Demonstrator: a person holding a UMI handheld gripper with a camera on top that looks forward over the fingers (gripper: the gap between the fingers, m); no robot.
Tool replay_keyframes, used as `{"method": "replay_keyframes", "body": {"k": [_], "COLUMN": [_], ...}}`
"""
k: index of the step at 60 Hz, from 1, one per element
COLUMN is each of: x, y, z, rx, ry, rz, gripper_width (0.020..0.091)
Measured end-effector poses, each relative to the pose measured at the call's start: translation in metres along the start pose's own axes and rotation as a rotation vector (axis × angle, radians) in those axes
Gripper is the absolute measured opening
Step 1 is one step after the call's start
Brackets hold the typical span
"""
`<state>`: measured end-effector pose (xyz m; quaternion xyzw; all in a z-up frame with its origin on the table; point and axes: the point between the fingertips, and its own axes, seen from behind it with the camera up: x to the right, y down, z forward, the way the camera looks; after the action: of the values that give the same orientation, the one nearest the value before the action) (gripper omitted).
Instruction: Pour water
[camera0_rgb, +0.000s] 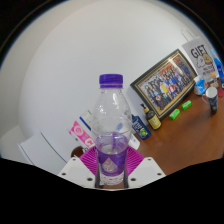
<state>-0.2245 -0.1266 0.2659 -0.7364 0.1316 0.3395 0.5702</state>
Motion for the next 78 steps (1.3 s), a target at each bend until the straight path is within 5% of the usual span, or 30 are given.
{"method": "replay_keyframes", "body": {"k": [20, 40, 61, 78], "x": [0.11, 0.26, 0.29, 0.307], "y": [-0.173, -0.215, -0.197, -0.23], "z": [0.011, 0.017, 0.022, 0.003], "rx": [0.129, 0.221, 0.106, 0.015], "ry": [-0.134, -0.183, -0.164, 0.03], "rz": [0.726, 1.343, 1.438, 0.706], "gripper_width": [0.0316, 0.0316, 0.0319, 0.0317]}}
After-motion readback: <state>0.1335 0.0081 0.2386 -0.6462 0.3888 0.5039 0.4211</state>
